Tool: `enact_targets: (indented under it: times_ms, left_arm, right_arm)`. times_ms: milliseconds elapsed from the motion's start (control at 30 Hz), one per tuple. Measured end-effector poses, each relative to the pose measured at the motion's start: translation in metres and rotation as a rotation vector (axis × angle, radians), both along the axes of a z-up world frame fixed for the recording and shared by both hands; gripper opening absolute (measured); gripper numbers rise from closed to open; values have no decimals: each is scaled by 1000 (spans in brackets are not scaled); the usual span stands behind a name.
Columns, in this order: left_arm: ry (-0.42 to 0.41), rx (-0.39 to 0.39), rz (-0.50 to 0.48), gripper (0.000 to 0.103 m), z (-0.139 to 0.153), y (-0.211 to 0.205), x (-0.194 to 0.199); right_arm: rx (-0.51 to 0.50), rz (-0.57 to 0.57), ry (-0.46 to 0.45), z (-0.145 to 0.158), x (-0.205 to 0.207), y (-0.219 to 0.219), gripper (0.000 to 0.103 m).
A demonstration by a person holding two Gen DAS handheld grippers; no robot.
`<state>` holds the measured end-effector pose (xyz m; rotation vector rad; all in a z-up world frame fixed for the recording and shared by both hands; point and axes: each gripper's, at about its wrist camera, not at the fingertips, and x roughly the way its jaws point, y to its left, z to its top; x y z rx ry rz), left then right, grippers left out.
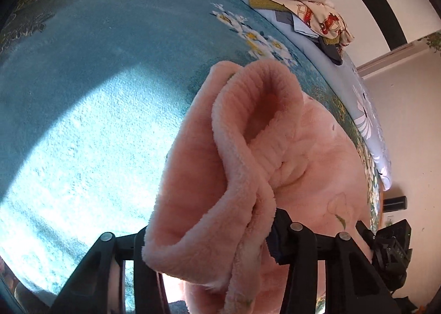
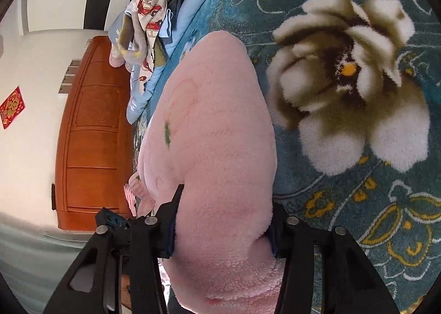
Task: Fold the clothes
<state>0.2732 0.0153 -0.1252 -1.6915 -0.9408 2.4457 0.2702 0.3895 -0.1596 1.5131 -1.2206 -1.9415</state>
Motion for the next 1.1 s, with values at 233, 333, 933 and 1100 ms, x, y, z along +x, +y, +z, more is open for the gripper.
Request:
enact_targets:
  times_ms: [233,333,933,1100]
  left_arm:
    - [74,-20,-158,42,46,88,-33]
    - [88,4,-252,41,54,153,-59]
    - [66,-55,-789,42,73,489,-106]
    - [-40,-35,-810,44,45,486,-93]
  right_arm:
    - [-80,-37,102,34,-5,74,37]
    - [-21,-56,152,53,-6,130,37]
    - [295,-230,259,124,21,425,37]
    - [286,-285,219,102,44,464,37]
